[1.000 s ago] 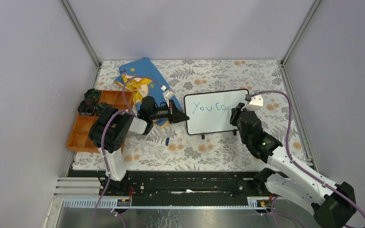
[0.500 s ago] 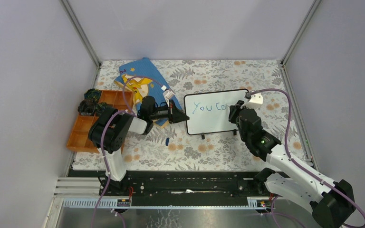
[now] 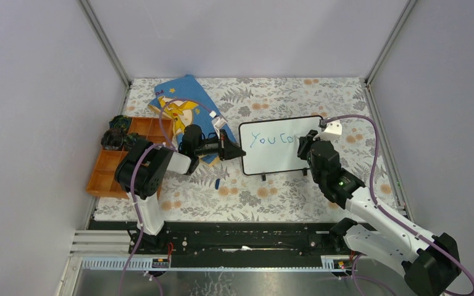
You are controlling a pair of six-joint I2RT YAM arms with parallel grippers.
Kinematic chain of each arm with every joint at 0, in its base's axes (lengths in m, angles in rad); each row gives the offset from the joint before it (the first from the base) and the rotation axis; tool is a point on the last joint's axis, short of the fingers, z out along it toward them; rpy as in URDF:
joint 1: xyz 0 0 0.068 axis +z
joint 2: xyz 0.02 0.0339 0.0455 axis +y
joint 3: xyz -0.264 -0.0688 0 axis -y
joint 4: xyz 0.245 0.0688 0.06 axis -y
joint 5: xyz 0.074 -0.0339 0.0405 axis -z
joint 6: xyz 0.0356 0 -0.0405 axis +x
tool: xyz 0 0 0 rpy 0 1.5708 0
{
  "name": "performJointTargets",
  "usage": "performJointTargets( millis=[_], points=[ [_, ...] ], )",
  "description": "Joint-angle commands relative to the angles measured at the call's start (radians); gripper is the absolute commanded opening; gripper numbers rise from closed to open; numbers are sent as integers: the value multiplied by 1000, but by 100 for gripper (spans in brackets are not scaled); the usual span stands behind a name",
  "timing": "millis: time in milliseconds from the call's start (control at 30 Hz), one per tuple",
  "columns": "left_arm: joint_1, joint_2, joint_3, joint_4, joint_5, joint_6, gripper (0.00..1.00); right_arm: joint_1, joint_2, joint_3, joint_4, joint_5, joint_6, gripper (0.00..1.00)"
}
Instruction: Write a sentence on the whiteboard
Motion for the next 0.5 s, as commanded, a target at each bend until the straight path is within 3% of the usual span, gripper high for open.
performJointTargets(
  millis=[0,467],
  points=[
    [-20,8,-8,-91,-17,51,0,-8,-3,17,15,-3,14,0],
    [-20,6,-4,-101,-17,56,0,-9,-27,-30,-41,-45,46,0]
  ],
)
